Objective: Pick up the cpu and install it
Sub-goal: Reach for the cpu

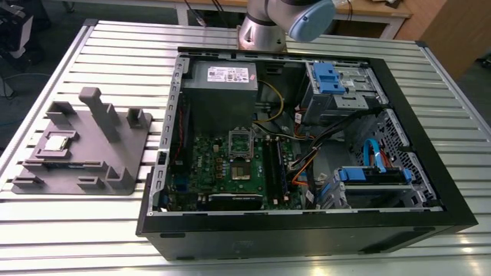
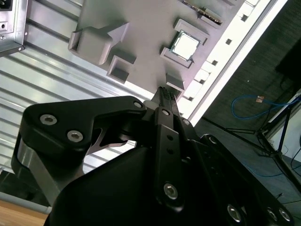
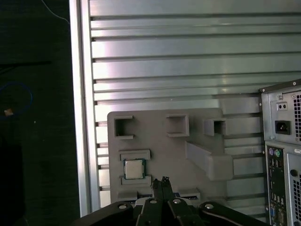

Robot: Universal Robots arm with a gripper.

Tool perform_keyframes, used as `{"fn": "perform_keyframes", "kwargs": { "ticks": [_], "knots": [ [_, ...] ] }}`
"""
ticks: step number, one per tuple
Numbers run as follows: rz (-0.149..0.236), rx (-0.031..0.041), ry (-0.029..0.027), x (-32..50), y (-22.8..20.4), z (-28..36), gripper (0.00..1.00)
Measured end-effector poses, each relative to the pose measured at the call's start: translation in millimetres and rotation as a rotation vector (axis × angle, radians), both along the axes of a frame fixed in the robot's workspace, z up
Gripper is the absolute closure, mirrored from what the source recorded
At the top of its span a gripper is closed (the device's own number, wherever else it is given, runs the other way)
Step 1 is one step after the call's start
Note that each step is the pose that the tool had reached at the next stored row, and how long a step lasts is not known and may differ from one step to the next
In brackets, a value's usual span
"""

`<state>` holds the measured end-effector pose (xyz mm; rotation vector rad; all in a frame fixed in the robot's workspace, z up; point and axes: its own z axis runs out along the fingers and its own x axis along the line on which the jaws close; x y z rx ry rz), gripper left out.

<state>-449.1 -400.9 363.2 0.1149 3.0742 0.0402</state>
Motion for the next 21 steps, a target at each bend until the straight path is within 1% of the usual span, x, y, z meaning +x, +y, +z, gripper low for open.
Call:
{"fn": "perform_keyframes", "kwargs": {
  "ticks": [3,5,12,21],
  "knots": [
    [0.000,0.0002,-0.0004,0.0,0.0,-0.5,0.89],
    [0.000,0.0004,-0.0008,0.0,0.0,-2.5,0.89],
    [0.000,-0.0011,0.0012,-1.1,-0.7,-14.8,0.89],
    [-0.001,-0.0022,0.0023,-8.6,-1.1,-29.9,0.89]
  ]
}}
